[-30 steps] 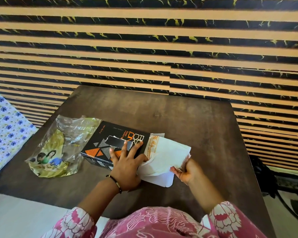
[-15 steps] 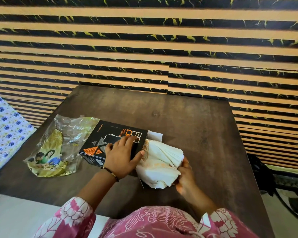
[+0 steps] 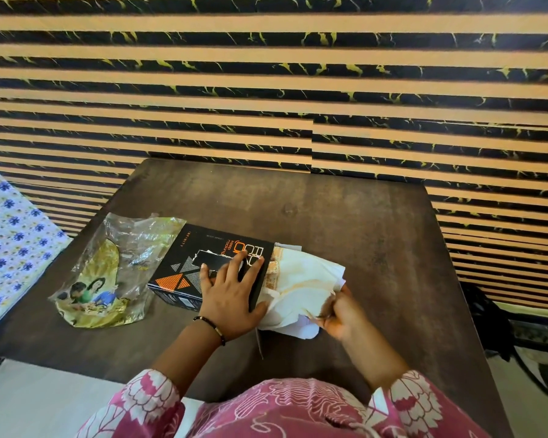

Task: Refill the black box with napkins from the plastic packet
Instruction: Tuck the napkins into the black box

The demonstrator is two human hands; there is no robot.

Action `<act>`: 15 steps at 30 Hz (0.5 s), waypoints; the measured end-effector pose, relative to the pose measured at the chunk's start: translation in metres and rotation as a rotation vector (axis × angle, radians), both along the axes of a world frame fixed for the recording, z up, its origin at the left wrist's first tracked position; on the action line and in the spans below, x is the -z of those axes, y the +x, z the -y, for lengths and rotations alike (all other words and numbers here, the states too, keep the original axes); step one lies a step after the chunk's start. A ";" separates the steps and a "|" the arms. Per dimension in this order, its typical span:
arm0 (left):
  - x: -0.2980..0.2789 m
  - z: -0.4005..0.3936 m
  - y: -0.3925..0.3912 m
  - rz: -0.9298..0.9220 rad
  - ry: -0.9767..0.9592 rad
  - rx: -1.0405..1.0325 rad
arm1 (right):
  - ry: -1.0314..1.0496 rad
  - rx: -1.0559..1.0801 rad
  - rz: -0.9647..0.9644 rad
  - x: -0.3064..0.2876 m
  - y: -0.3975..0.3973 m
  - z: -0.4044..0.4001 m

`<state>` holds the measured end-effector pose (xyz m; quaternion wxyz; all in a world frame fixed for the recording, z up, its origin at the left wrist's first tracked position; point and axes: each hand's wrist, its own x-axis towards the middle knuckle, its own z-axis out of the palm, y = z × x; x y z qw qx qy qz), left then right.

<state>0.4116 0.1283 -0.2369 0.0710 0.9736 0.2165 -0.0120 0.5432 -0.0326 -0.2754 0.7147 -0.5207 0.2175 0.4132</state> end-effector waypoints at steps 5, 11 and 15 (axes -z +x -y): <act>0.002 0.000 0.001 -0.014 0.023 -0.014 | 0.035 -0.031 -0.024 -0.006 0.002 -0.007; 0.002 0.000 -0.002 0.014 0.001 -0.012 | 0.057 -0.064 0.263 0.008 -0.020 0.007; 0.002 -0.001 -0.003 0.045 -0.035 -0.026 | 0.080 -0.111 0.289 0.006 -0.020 0.013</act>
